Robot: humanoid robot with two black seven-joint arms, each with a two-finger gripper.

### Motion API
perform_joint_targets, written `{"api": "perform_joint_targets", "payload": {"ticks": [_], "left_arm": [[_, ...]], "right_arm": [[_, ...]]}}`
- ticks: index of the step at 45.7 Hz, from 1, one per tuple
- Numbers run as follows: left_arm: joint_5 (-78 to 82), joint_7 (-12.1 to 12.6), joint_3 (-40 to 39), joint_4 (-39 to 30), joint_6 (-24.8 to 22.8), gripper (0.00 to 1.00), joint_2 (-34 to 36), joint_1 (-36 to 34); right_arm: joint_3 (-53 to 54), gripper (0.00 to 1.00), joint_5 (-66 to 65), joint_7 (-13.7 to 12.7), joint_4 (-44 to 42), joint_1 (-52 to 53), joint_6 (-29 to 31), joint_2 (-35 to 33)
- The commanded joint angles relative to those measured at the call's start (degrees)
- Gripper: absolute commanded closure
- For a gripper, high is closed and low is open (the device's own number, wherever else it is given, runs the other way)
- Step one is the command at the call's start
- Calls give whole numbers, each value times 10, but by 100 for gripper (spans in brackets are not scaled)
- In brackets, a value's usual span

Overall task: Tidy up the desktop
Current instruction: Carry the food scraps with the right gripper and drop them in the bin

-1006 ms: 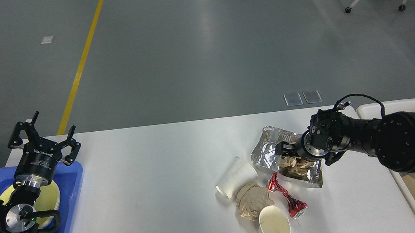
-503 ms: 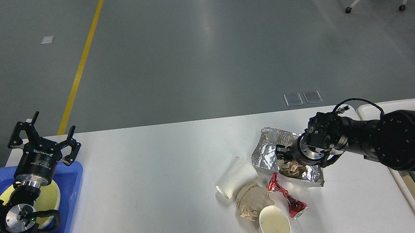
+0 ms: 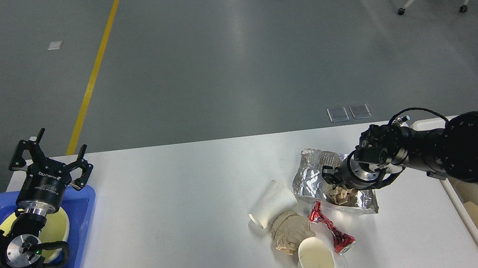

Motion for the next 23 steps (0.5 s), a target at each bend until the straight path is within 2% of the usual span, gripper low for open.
{"api": "perform_joint_targets", "payload": {"ticks": [1, 7, 18, 19, 23], "left_arm": [[0, 0, 0, 0, 0, 4, 0, 0], [0, 0, 0, 0, 0, 4, 0, 0], [0, 0, 0, 0, 0, 4, 0, 0], [0, 0, 0, 0, 0, 4, 0, 0], [0, 0, 0, 0, 0, 4, 0, 0]], "right_arm": [[-2, 100, -2, 0, 44, 48, 5, -26], [-8, 100, -4, 0, 117, 126, 25, -62], [-52, 100, -8, 1, 220, 318, 146, -116], [-70, 100, -9, 2, 254, 371, 166, -118], [-92, 100, -9, 2, 319, 448, 185, -118]]}}
